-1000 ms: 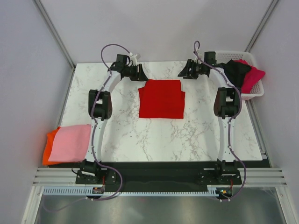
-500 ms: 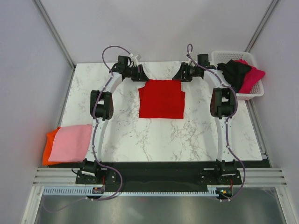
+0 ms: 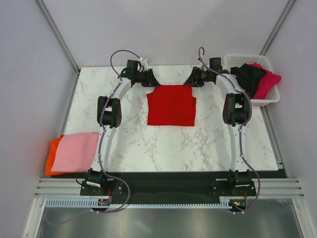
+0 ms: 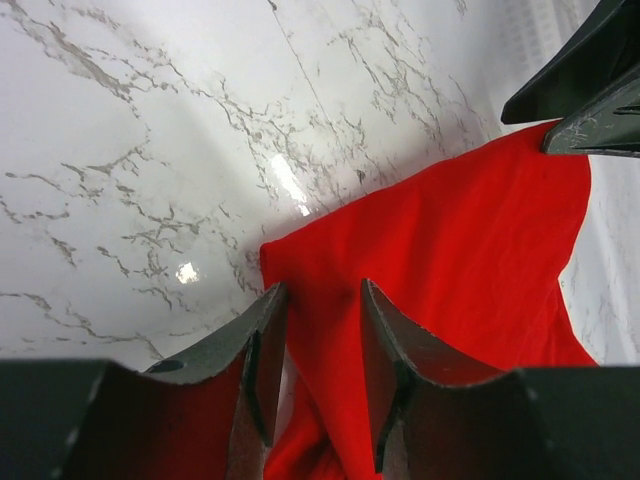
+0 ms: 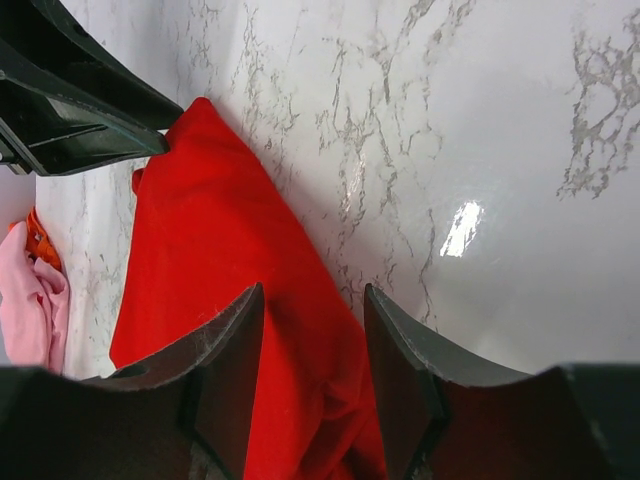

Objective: Fold and stack the t-shirts
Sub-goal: Fold the tshirt

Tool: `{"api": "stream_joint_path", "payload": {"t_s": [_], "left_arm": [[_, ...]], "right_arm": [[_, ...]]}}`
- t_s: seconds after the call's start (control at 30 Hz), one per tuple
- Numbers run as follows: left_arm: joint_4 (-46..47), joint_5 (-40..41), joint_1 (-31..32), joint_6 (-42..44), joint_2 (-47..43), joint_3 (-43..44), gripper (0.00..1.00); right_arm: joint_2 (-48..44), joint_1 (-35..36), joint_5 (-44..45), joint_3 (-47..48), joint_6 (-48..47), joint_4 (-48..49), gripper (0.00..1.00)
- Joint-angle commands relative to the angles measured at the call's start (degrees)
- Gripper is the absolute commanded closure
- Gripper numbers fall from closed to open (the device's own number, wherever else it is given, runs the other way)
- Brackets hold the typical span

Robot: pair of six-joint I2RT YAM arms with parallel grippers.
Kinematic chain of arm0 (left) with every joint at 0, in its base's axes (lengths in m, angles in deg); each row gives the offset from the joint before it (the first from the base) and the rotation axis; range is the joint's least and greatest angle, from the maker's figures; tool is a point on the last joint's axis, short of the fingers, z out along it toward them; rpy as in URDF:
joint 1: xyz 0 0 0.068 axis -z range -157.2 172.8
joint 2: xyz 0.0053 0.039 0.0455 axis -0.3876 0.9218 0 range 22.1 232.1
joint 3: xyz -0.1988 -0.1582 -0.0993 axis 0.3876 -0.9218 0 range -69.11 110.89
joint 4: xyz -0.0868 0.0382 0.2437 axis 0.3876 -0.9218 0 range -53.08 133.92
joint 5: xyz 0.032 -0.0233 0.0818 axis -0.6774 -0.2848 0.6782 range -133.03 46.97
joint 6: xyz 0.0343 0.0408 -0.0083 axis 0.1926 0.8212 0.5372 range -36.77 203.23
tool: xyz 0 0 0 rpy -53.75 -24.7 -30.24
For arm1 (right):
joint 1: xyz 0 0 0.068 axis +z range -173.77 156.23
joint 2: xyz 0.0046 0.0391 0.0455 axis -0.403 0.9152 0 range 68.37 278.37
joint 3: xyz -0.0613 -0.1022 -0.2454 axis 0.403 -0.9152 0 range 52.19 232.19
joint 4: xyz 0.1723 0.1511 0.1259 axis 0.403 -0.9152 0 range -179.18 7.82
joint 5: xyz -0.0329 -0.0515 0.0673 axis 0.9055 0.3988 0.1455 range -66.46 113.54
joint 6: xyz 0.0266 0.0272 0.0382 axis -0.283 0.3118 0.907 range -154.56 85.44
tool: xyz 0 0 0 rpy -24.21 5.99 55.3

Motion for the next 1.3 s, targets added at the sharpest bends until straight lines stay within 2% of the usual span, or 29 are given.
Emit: {"api": "stream_joint_path", "payload": {"t_s": [0.0, 0.63, 0.77, 0.93, 0.97, 1.0, 1.07, 1.1, 1.2, 1.27], "left_arm": [[1.6, -0.5, 0.5, -1.6, 0.2, 1.4, 0.57], [-2.5, 3.5, 0.3, 1.7, -2.5, -1.4, 0.62], [-3.5, 5.1, 0.2, 2.3, -3.2, -1.8, 0.59], [-4.4, 5.4, -0.2, 2.8, -4.0, -3.4, 0.50], [-4.5, 5.1, -0.1, 2.9, -4.1, -3.6, 0.52], [-4.5, 4.7, -0.1, 3.0, -4.0, -3.6, 0.65], [-4.5, 3.4, -0.2, 2.9, -4.0, -3.6, 0.77], [-4.2, 3.0, -0.1, 2.9, -3.9, -3.5, 0.88], [-3.9, 2.3, 0.0, 2.7, -4.2, -3.2, 0.98], [-3.8, 2.5, -0.1, 2.7, -4.7, -2.9, 0.98]], "right_arm": [[1.0, 0.4, 0.4, 0.3, -0.1, 1.6, 0.48], [1.3, 0.5, 0.2, 0.6, -0.2, 1.6, 0.48], [1.2, 0.5, -0.2, 0.7, -0.2, 1.6, 0.57], [1.2, 0.4, -0.6, 0.8, -0.7, 1.7, 0.71], [1.1, 0.5, -0.8, 0.7, -0.7, 1.8, 0.74], [1.1, 0.5, -0.9, 0.8, -0.7, 2.0, 0.78], [1.0, 0.5, -0.8, 0.8, -0.6, 2.2, 0.78], [1.0, 0.5, -0.8, 1.0, -0.8, 2.3, 0.78], [0.9, 0.6, -0.6, 1.3, -0.8, 2.3, 0.80], [0.5, 0.7, -0.6, 1.6, -1.1, 2.3, 0.82]]}}
